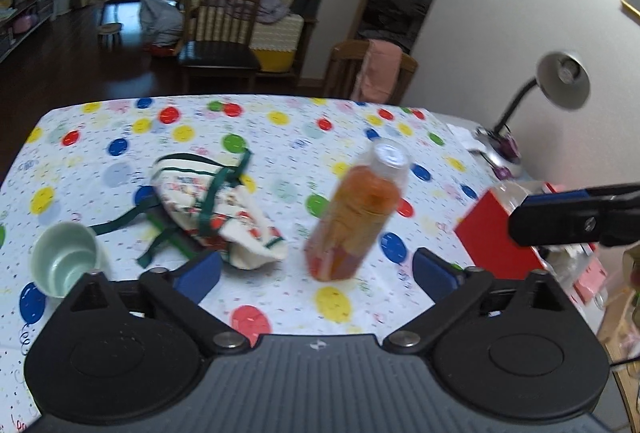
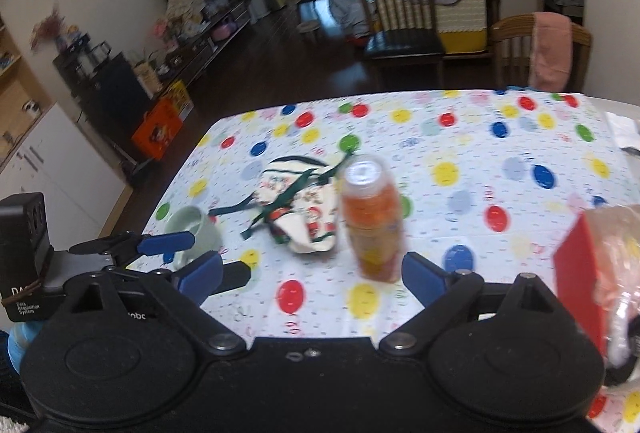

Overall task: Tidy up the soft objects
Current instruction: 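Move the right gripper to the Merry Christmas tote while the left approaches the purple sponge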

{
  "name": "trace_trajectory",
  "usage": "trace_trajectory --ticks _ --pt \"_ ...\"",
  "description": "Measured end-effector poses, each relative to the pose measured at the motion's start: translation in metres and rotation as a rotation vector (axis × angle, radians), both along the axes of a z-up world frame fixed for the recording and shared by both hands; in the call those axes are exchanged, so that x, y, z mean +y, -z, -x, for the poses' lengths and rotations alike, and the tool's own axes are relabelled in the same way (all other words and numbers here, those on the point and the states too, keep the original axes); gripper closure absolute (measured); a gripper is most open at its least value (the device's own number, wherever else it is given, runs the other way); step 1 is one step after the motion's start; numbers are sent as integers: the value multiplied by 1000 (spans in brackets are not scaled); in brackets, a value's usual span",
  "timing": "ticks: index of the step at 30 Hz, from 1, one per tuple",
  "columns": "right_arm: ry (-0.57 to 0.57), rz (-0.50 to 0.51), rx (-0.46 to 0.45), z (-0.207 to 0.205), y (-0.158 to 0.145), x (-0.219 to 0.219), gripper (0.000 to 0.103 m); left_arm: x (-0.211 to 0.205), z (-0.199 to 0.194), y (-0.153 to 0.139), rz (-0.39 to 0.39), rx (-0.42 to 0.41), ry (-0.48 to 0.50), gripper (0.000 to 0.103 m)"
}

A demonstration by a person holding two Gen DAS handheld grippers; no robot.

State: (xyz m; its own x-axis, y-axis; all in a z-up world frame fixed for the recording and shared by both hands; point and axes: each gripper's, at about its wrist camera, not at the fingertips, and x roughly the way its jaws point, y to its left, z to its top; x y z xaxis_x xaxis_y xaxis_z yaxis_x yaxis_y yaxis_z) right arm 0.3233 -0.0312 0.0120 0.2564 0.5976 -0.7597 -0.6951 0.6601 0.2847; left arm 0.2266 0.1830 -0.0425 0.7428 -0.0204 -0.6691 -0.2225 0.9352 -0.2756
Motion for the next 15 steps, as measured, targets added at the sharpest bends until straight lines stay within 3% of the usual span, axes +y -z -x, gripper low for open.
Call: trace_trajectory --ticks 5,10,15 --pt "-57 20 4 6 7 46 7 24 7 16 -4 0 -88 0" --pt "-85 38 4 1 16 92 7 37 8 35 -89 -8 -185 0" --pt "-141 93 10 -8 37 142 7 46 2 56 -73 8 -219 0"
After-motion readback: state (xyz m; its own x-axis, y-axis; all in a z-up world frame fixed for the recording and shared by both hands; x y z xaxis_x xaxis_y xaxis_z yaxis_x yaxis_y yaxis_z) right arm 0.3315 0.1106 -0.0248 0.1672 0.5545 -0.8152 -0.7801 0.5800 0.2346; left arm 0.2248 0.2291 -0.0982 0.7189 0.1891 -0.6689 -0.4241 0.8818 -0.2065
